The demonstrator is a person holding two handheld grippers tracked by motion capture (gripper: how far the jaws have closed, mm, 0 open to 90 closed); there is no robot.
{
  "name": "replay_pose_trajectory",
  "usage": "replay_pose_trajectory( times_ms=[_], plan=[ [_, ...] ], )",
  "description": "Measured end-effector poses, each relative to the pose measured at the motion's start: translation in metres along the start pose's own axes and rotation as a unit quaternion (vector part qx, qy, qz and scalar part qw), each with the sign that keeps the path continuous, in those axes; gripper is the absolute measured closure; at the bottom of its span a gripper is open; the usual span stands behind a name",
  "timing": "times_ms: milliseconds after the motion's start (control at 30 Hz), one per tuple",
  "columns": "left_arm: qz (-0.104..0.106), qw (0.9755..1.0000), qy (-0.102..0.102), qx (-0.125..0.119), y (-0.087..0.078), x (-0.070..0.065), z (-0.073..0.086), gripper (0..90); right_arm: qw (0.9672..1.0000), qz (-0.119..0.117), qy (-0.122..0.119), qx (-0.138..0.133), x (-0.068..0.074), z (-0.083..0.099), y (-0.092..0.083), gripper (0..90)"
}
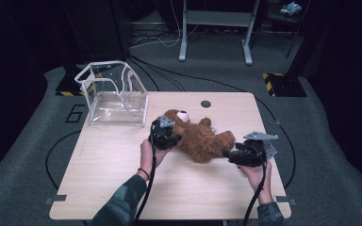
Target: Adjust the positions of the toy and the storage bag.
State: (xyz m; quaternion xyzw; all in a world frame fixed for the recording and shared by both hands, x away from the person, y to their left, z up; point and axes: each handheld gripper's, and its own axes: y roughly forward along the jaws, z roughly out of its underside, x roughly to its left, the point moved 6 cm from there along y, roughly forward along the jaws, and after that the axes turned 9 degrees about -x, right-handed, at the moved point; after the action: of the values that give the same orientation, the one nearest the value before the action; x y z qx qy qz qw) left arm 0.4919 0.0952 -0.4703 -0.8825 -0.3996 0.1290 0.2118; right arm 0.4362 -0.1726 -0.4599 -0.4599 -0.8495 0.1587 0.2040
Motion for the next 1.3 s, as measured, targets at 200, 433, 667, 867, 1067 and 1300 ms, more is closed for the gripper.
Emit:
replay_pose_trajectory(
  times_ms=[200,433,667,867,1067,1300],
  plan=[
    [0.000,0.9999,-0.009,0.010,-0.005,0.009,0.018,72.7,0.9991,0.033,0.022,0.016,-0.027,0.005,-0.005,22.3],
    [0.001,0.9998,-0.014,0.016,-0.007,0.012,0.027,71.8,0.9971,0.028,0.006,0.070,-0.028,0.004,0.035,15.2],
    [0.002,0.9996,-0.013,0.025,-0.006,0.015,0.036,71.9,0.9929,0.012,-0.009,0.118,-0.028,0.004,0.070,7.1],
    [0.001,0.9994,-0.027,0.021,-0.004,0.019,0.041,72.1,0.9885,-0.003,-0.030,0.148,-0.025,0.012,0.088,15.8],
    [0.000,0.9995,-0.027,0.019,-0.003,0.018,0.041,72.4,0.9864,-0.012,-0.033,0.161,-0.023,0.017,0.093,34.4],
    [-0.005,1.0000,-0.006,0.003,-0.005,0.016,0.037,73.9,0.9879,-0.012,-0.047,0.147,-0.021,0.018,0.091,66.3]
  ],
)
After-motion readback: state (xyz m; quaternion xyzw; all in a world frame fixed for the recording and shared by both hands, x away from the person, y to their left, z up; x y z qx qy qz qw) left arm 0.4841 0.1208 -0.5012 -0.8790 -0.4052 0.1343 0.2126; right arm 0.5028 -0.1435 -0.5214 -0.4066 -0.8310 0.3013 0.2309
